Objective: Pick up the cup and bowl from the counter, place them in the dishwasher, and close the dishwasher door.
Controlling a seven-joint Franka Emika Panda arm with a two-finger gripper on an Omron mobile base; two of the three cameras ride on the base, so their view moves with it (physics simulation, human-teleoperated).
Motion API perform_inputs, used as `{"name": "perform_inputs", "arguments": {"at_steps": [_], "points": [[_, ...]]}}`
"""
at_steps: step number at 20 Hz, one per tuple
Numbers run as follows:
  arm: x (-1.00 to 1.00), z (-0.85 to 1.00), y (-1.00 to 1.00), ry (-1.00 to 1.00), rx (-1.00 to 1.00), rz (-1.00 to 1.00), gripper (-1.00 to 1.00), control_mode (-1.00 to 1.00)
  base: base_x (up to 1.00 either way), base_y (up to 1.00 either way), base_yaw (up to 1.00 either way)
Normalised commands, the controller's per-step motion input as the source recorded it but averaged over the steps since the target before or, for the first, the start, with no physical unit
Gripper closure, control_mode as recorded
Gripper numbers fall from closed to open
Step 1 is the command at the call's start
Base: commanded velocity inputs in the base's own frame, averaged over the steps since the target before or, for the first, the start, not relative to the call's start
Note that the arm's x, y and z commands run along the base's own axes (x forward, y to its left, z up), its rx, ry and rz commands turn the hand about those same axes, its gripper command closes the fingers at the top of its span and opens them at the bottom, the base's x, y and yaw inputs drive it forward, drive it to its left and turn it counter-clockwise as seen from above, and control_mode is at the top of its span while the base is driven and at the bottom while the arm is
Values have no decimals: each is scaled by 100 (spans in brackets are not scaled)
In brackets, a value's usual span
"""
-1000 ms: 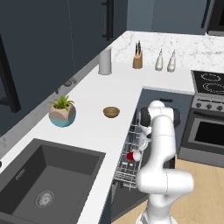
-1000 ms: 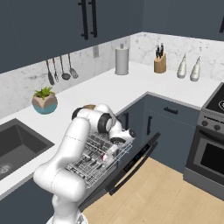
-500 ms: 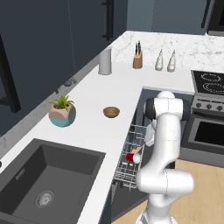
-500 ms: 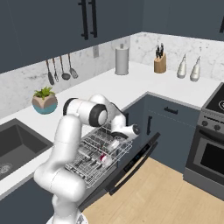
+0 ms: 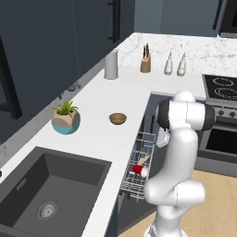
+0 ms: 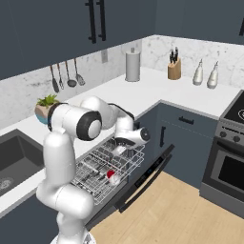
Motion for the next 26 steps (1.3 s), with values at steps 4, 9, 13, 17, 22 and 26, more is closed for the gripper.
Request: {"name": "perform_inputs", "arguments": {"at_steps": [4,9,13,17,22,26], "points": [[0,100,0,8,7,-12,-100,-100,0,0,0],[0,68,-1,9,4,-10,-100,-100,0,0,0],[0,39,0,1,0,-13,-100,-100,0,0,0],[-2,72,1,5,4,-23,-100,-100,0,0,0],[0,31,44,27,13,-30,-100,-100,0,0,0],[-5,2,68,4,0,-39,-100,-100,0,0,0]]}}
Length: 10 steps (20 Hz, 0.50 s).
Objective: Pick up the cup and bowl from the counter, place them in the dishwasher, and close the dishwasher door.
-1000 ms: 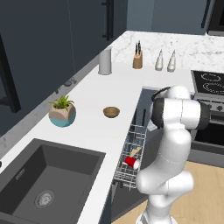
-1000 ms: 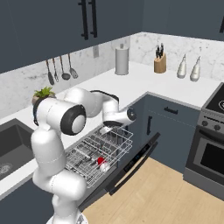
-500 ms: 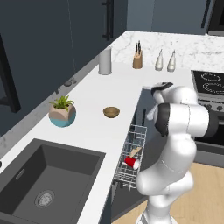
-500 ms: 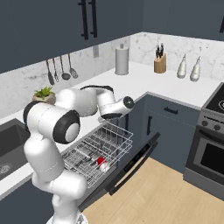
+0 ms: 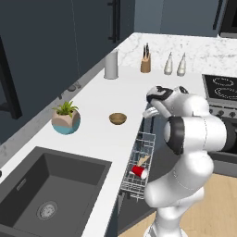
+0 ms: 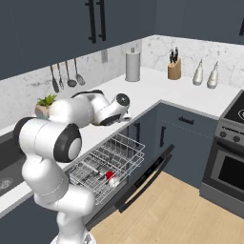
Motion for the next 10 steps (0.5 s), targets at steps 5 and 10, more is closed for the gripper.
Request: {"name": "perform_inputs", "arguments": {"at_steps": [5,10], "points": [[0,23,37,23,1,-32,-100,-100,0,0,0],[10,0,40,34,3,-11,-100,-100,0,0,0]]}}
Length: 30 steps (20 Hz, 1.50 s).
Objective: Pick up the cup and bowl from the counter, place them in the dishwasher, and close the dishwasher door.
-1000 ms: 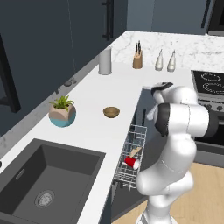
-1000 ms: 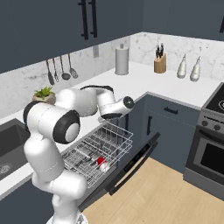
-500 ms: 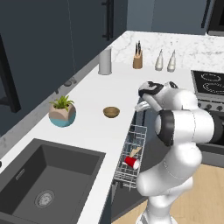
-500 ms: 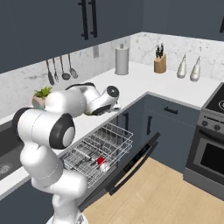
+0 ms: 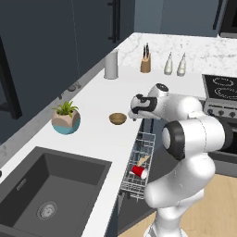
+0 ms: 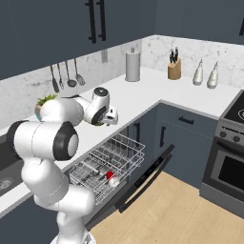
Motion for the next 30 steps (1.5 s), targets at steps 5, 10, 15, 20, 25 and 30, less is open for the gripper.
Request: {"name": "perform_inputs", "arguments": {"at_steps": [5,10,15,20,25,30], "points": [[3,13,6,16,4,-8,-100,-100,0,0,0],[12,3,0,2,3,0,-100,-100,0,0,0],[24,3,0,9,3,0,-100,-100,0,0,0],[41,0,4,10,3,0,-100,-100,0,0,0],[28,-3,15,8,3,0,-100,-100,0,0,0],[44,-29,11,3,0,-1,-100,-100,0,0,0]]}}
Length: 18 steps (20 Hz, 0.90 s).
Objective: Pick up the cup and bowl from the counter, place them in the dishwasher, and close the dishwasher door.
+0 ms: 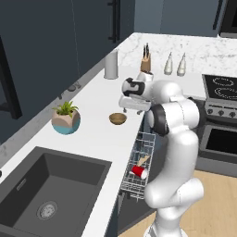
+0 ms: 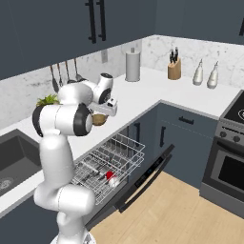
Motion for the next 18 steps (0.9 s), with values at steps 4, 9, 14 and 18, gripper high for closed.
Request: {"name": "perform_inputs", "arguments": {"at_steps": [4,9,14,18], "points": [[35,-41,0,2,0,0,-100,-100,0,0,0],[32,-32,0,4,0,0,-100,-100,0,0,0],[43,-37,4,2,0,0,-100,-100,0,0,0],[40,-30,0,0,0,0,-100,-100,0,0,0]]}}
